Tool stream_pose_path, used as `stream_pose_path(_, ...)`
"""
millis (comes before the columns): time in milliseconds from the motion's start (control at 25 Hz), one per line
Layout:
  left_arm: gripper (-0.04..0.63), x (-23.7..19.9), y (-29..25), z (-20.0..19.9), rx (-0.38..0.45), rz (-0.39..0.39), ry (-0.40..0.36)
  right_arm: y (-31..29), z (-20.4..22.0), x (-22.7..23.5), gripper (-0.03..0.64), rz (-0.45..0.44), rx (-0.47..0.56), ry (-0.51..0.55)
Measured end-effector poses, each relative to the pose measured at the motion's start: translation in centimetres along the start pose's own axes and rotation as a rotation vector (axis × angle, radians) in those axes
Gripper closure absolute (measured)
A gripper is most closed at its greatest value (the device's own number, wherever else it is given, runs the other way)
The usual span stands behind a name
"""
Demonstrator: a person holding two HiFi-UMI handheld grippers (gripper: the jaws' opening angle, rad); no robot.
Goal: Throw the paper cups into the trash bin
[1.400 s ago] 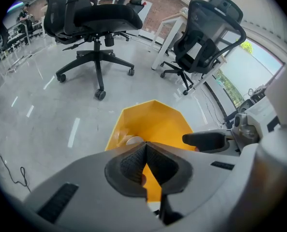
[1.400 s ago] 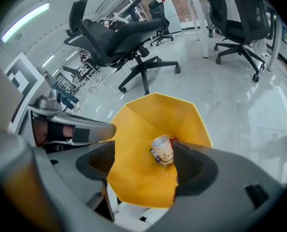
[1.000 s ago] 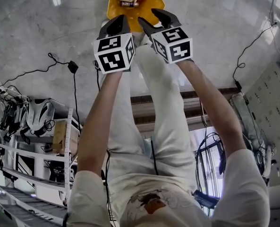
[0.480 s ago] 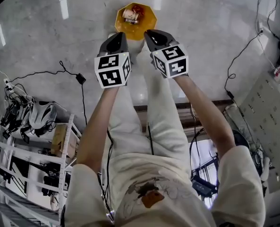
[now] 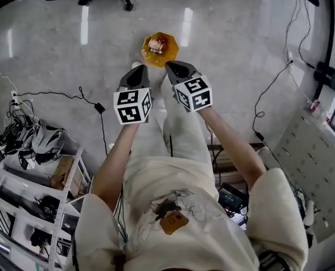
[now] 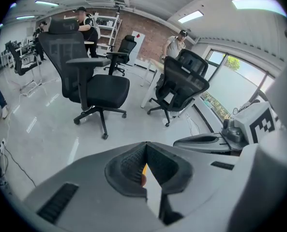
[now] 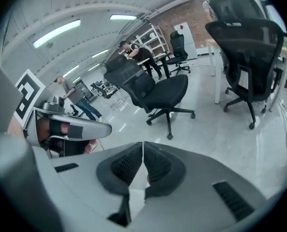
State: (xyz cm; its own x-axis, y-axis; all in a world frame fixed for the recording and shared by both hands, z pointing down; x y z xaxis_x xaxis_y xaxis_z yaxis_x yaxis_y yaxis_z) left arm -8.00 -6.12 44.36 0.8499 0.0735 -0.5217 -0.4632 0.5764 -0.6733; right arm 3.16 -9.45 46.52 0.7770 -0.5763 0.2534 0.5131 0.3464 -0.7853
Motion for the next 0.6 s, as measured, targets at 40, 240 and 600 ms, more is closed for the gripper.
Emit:
stream_pose_path(40,0.589,1.0,1.3,-0.5,0.01,0.004,-0.006,1.3,-0.8,-0.6,0.603,-0.016,0.01,0.024)
stream_pose_path(240,0.589,5.1,7.5,-3.7,0.073,0.019,-0.067,7.3,-5.4,-3.0,0.607,-0.047,0.097,0.119)
stream_pose_path(600,0.589,10.6,18.3,-8.6,0.223,0.05,-0.185,18.4,-9.6,-7.5,0.609,-0.086,0.274,0.095)
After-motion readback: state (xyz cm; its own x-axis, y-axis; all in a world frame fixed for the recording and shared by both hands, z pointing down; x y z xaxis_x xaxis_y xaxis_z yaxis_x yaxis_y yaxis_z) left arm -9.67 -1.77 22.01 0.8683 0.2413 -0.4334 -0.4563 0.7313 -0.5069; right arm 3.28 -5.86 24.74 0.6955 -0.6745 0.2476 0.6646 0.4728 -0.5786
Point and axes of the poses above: the fingertips, and each gripper's own axes: y backward along the fingers, x to its right, z out of its underside, the point moved 4 cm from there along y, backward along the fingers, and after that the axes turned 13 degrees about z, right-handed, at the moved point
